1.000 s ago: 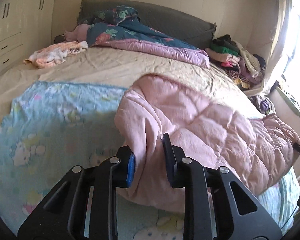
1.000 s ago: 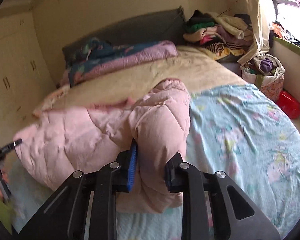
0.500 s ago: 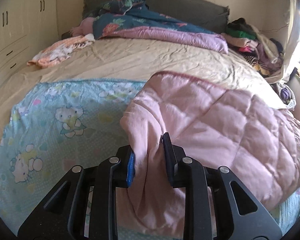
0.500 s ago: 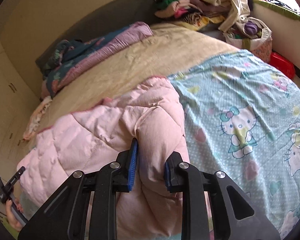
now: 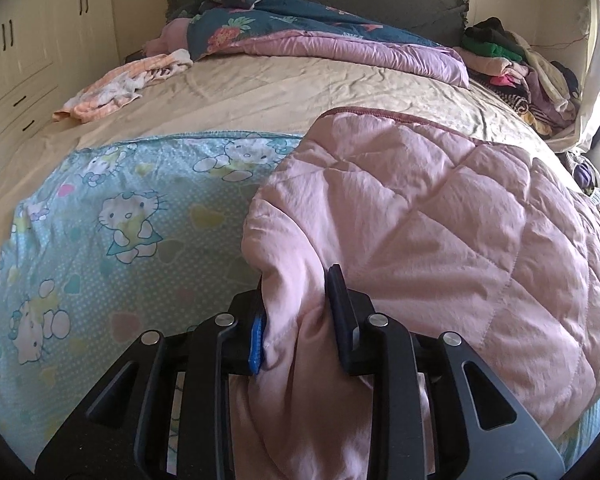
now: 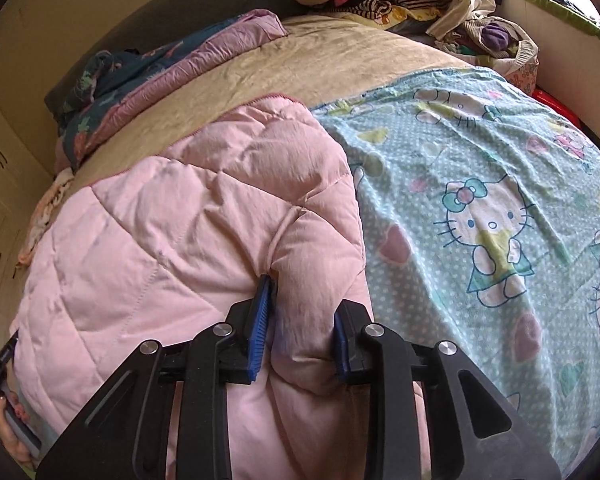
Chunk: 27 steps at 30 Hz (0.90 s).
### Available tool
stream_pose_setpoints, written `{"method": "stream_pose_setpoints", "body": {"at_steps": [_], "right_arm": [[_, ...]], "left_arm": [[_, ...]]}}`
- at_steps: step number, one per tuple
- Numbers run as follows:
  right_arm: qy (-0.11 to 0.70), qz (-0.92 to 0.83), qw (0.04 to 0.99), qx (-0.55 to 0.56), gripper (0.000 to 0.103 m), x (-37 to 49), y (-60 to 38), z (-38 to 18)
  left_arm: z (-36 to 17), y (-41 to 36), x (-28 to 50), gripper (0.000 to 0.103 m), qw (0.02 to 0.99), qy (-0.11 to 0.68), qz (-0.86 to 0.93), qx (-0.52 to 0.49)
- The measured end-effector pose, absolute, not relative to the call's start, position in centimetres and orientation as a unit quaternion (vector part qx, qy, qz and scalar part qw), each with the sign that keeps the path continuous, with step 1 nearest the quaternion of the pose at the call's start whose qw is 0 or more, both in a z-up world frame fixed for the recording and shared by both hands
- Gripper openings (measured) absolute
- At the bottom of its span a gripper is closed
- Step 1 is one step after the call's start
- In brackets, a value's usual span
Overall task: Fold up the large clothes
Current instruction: 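Pull the grasped edge with both grippers to straighten the fold, then open both grippers and withdraw from the folded jacket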
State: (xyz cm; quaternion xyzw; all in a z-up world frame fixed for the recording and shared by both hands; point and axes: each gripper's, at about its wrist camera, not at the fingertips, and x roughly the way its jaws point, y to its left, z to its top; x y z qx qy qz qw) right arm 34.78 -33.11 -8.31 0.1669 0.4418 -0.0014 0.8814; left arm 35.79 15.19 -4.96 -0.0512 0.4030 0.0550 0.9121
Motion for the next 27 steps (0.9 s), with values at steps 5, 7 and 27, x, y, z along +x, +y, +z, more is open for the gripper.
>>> {"method": "stream_pose_setpoints", "body": {"at_steps": [5,7,27], "right_arm": [[0.447,-0.006,0.880,0.163,0.031,34.7,-33.1,-8.3],[0.447,-0.005,0.882,0.152,0.039,34.4,-33.0,-7.8],[0.363,0.076,0.911,0.182,0.099,22.9,-31.2,0.7]], "left_arm": [[-5.2,14.9,35.9,0.020,0.911,0.406,0.063,-0.045],[-4.9,14.8,35.7,0.021,0.909,0.409,0.068,-0.041],[-0.6,14.4,27.9,0.094,0.914,0.397,0.048,-0.062]]}}
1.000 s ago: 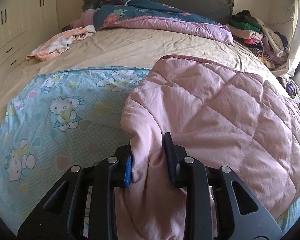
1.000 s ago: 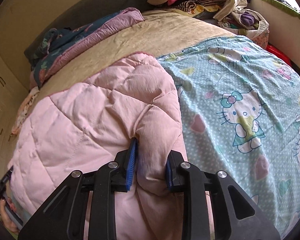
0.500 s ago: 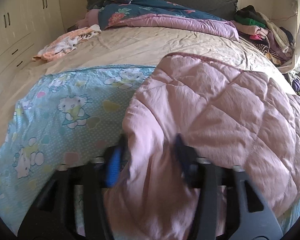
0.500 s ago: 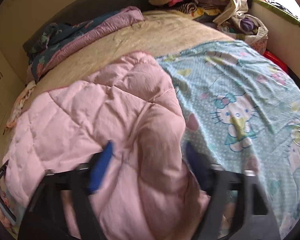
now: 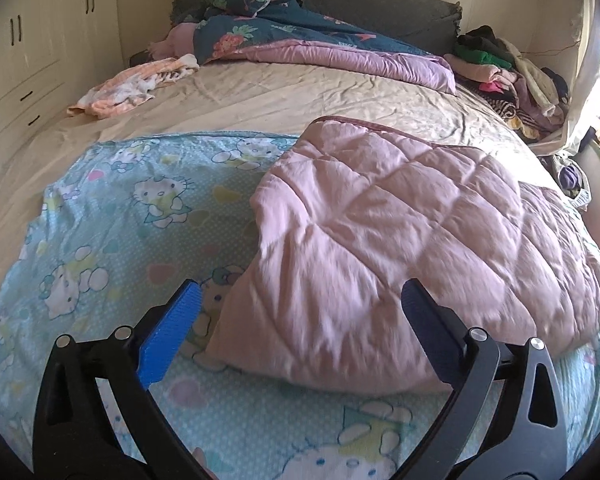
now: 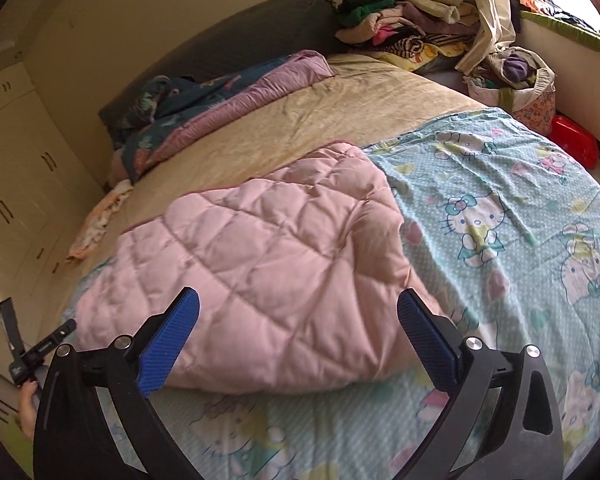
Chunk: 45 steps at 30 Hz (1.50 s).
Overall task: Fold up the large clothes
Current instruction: 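Open both grippers and withdraw from the folded jacket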
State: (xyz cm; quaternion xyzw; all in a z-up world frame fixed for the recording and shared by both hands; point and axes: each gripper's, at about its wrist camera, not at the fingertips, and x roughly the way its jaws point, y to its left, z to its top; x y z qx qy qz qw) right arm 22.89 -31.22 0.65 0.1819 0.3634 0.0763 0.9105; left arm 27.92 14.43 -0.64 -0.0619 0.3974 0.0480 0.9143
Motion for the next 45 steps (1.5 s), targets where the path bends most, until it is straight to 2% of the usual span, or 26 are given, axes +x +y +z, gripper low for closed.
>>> {"method": "stream_pose_setpoints", "body": {"at_steps": [19,35,45], "right_arm": [[0.342,0.095,0.917,0.181,0.099,15.1,-29.6,1.2],[0.352,0.080,0.913,0.188,0.099,11.8,-28.4,-1.9],[0.363,0.051,0.905,0.215,0.099,11.9,-29.4,-4.4]], "left_arm": [[0.6,13.1,19.8,0.094,0.921,0.381,0.026,-0.079],[-2.7,11.9,15.8,0.094,0.911,0.402,0.031,-0.085],[-5.1,11.1,16.3,0.094,0.898,0.425,0.019,-0.111]]}}
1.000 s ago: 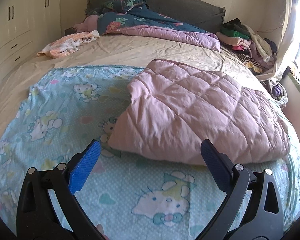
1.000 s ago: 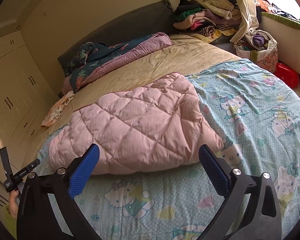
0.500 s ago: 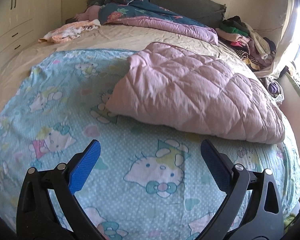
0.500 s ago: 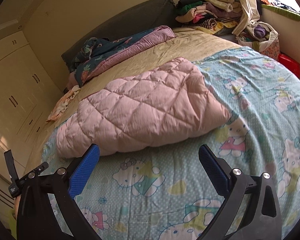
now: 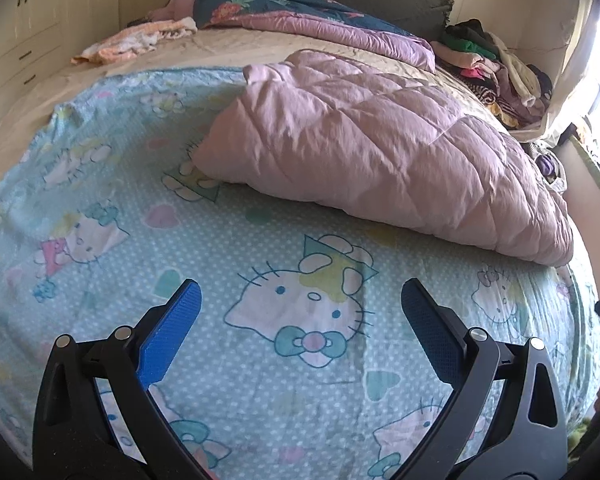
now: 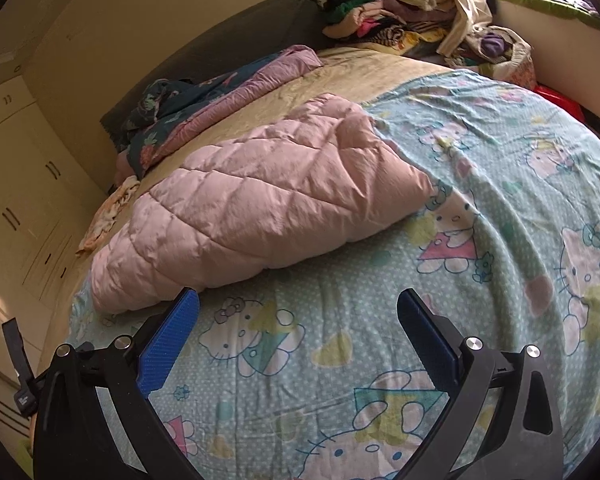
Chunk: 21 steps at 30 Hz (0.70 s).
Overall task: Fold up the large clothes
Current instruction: 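Open both grippers and withdraw from the folded jacket, then push both grippers under the side of the pink jacket bundle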
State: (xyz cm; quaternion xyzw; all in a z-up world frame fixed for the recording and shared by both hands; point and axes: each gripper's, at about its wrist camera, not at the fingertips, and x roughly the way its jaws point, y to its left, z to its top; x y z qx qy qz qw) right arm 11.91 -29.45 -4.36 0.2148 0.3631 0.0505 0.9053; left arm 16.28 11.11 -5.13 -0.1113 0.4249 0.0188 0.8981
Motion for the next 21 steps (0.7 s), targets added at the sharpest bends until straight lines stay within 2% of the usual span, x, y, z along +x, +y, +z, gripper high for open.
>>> {"method": "stream_pose_setpoints", "body": {"at_steps": [10,21], "right_arm": [[0.371,0.018,0.903,0.218,0.099,13.8,-29.9,-5.1],[0.389,-0.013,0.884,0.258,0.099,16.7,-30.5,-6.9]], "left_arm": [[-6.3,11.9,18.3,0.094,0.890,0.436,0.033,-0.127],[-7.6,14.2,21.2,0.094,0.864,0.453,0.023,-0.219]]}}
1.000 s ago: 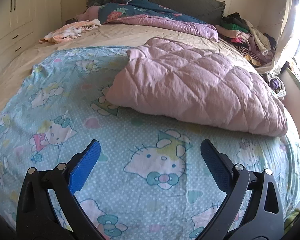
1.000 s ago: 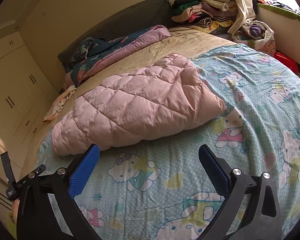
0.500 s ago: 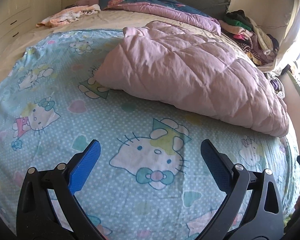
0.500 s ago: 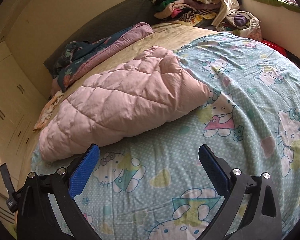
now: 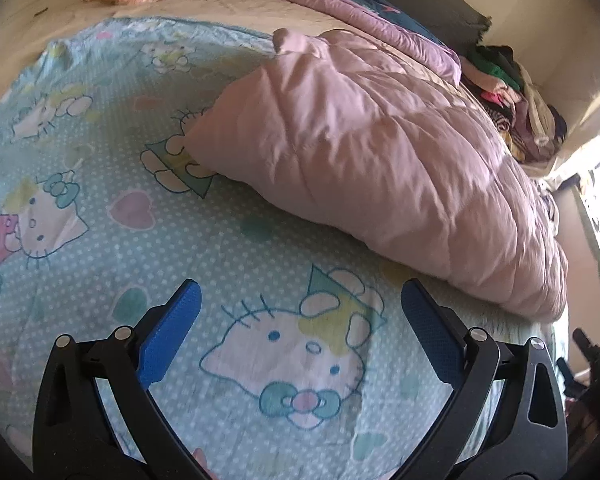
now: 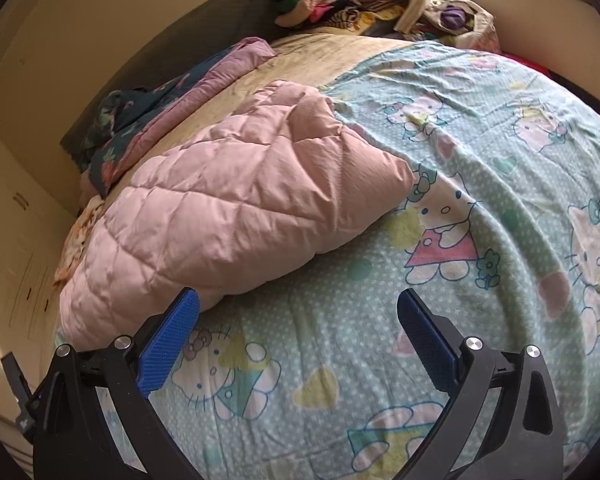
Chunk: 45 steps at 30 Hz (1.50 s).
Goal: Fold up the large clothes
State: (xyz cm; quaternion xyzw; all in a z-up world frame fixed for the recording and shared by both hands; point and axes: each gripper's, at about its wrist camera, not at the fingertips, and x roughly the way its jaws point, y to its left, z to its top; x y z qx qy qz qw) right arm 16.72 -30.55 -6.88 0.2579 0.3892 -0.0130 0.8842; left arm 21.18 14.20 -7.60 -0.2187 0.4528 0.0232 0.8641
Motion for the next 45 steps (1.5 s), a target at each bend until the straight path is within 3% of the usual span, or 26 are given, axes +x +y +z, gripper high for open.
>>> {"method": "stream_pose_setpoints", "body": {"at_steps": [15,26,45], "right_arm": [[0.400,-0.044,0.838,0.368,0.099,22.1,-32.9,-9.9],[0.406,-0.035,0.845,0.346,0.099,24.6,-32.2,-10.5],[0.409,-0.003,0.846,0.343,0.099,28.4,-32.4,-12.2]], "left_arm": [[-7.4,16.8,25.2,0.094,0.840,0.436,0.027,-0.322],[-9.2,18.0,28.3,0.094,0.804,0.421,0.018,-0.420],[-11.0,17.6,31.3,0.095,0.806,0.408,0.016,-0.430]]}}
